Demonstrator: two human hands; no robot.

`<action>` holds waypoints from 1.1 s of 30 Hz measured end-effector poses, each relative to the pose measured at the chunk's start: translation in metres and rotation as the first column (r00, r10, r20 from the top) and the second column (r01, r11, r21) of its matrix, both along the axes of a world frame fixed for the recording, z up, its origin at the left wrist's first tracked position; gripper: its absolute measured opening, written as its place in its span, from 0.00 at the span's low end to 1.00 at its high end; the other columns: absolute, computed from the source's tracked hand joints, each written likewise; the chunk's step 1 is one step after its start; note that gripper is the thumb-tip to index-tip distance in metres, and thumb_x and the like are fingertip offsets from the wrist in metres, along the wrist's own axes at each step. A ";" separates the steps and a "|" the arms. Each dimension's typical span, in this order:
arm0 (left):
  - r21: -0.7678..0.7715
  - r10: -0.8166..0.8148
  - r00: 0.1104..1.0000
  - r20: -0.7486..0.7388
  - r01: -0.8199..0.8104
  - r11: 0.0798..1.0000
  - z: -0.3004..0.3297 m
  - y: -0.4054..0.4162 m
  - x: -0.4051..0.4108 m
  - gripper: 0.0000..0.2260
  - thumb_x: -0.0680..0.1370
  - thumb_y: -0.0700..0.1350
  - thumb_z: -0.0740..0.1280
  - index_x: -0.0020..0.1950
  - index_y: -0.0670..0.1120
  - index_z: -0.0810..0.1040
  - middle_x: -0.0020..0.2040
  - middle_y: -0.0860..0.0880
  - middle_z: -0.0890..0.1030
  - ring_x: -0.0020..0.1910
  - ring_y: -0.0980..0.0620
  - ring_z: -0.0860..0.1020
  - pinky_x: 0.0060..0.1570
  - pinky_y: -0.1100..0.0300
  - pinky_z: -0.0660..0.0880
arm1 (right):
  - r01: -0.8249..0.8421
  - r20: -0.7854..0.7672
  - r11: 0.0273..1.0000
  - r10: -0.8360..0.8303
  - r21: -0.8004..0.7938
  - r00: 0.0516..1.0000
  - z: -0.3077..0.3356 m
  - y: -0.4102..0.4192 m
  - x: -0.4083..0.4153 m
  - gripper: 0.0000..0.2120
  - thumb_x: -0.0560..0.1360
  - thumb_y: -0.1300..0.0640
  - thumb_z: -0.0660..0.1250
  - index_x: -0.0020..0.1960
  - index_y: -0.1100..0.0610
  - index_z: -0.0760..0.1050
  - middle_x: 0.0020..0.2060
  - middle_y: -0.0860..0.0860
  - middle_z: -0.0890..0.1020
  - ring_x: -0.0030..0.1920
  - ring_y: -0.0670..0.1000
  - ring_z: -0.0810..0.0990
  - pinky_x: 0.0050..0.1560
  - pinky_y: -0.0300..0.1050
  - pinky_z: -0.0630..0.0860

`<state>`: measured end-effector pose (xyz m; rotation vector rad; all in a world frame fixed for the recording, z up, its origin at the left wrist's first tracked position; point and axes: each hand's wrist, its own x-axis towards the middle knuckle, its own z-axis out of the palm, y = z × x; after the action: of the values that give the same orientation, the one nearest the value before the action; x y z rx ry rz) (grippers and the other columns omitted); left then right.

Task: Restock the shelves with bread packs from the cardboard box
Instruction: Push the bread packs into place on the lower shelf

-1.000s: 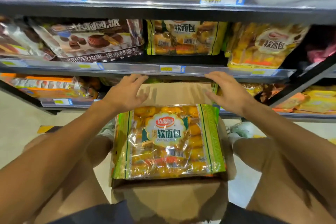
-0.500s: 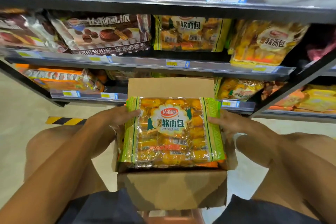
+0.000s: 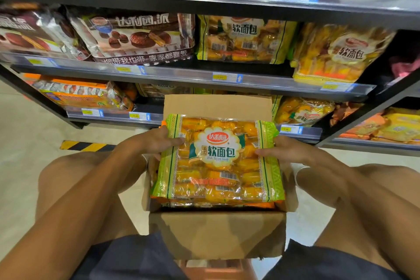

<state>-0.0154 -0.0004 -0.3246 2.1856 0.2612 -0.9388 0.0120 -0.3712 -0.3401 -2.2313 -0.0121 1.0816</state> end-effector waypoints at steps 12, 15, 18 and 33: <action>-0.171 0.191 0.943 0.273 -0.148 0.974 0.007 -0.006 0.015 0.20 0.76 0.59 0.71 0.64 0.51 0.76 0.54 0.55 0.83 0.54 0.53 0.82 0.62 0.50 0.76 | 0.353 0.080 0.900 -0.384 0.256 0.920 0.000 -0.010 0.009 0.29 0.66 0.39 0.78 0.62 0.50 0.79 0.57 0.47 0.84 0.57 0.46 0.82 0.57 0.40 0.76; -0.175 0.251 0.895 0.369 -0.199 0.964 0.017 -0.014 0.015 0.13 0.78 0.54 0.70 0.61 0.52 0.76 0.51 0.57 0.82 0.52 0.53 0.80 0.56 0.55 0.75 | 0.324 0.202 0.891 -0.397 0.317 0.895 0.013 -0.006 0.006 0.19 0.69 0.42 0.77 0.56 0.52 0.82 0.53 0.49 0.86 0.55 0.48 0.83 0.57 0.43 0.78; -0.137 0.221 0.765 0.605 -0.173 0.975 0.030 -0.018 0.013 0.13 0.79 0.53 0.69 0.62 0.54 0.74 0.53 0.56 0.80 0.53 0.54 0.78 0.53 0.56 0.73 | 0.303 0.373 0.884 -0.432 0.357 0.821 0.026 -0.001 0.004 0.13 0.74 0.48 0.74 0.55 0.54 0.82 0.47 0.46 0.86 0.48 0.44 0.84 0.53 0.45 0.80; -0.580 0.605 0.328 0.725 -0.182 0.794 0.064 -0.048 0.048 0.34 0.73 0.40 0.76 0.74 0.39 0.63 0.66 0.48 0.76 0.67 0.57 0.75 0.69 0.53 0.72 | 0.315 0.629 0.693 -0.721 0.649 0.290 0.080 0.021 0.027 0.17 0.72 0.53 0.78 0.57 0.55 0.77 0.51 0.53 0.83 0.53 0.51 0.82 0.53 0.44 0.77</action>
<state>0.0323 -0.0483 -0.2602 1.7651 0.0628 0.5256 0.0385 -0.3506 -0.2598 -1.8812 0.0831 -0.4921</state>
